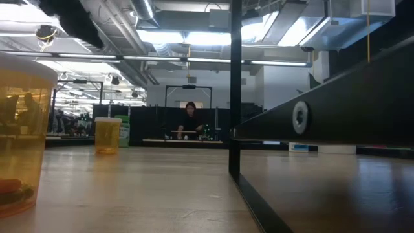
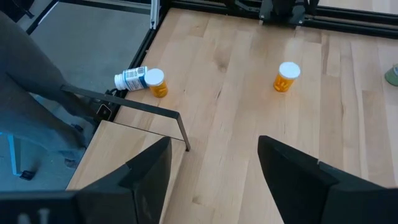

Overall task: Pick and place medicine bottles onto shelf by color
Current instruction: Put the middle orange pill bottle onto the shelf

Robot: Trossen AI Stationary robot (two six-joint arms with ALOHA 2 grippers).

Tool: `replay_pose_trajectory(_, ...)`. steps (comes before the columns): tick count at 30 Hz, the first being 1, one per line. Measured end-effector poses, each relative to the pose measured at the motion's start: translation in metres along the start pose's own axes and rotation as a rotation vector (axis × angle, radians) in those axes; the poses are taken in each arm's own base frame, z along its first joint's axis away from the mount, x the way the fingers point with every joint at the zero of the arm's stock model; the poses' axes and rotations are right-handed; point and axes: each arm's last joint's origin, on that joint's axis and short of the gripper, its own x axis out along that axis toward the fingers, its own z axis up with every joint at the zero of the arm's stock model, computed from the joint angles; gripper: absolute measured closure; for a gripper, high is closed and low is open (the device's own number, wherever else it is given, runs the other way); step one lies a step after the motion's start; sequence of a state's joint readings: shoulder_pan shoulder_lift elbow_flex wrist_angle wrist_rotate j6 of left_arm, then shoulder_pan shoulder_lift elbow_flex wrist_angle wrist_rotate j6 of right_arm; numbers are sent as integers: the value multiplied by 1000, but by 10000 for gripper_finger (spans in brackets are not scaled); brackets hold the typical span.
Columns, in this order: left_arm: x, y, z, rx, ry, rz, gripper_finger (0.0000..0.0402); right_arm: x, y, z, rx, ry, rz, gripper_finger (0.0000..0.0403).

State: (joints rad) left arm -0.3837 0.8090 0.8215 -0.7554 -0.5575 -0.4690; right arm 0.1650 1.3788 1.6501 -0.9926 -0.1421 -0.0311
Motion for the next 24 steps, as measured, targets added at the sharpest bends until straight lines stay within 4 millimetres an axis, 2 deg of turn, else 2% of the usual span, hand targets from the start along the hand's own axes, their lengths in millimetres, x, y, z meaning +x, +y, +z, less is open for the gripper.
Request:
replay_pose_trajectory(7, -24, 3, 10, -71, 80, 43, 140, 0, 0, 5, -7, -52, -2, 162)
replay_pose_trajectory(14, -28, 2, 8, -116, 96, 43, 140, 4, -3, 11, 37, -104, -61, 162)
replay_pose_trajectory(18, -29, 4, 5, -147, 120, 70, 140, 18, -11, 17, 40, -122, -154, 162)
replay_pose_trajectory(24, -30, 8, -2, -192, 201, 87, 140, 60, -29, 28, -8, -140, -186, 162)
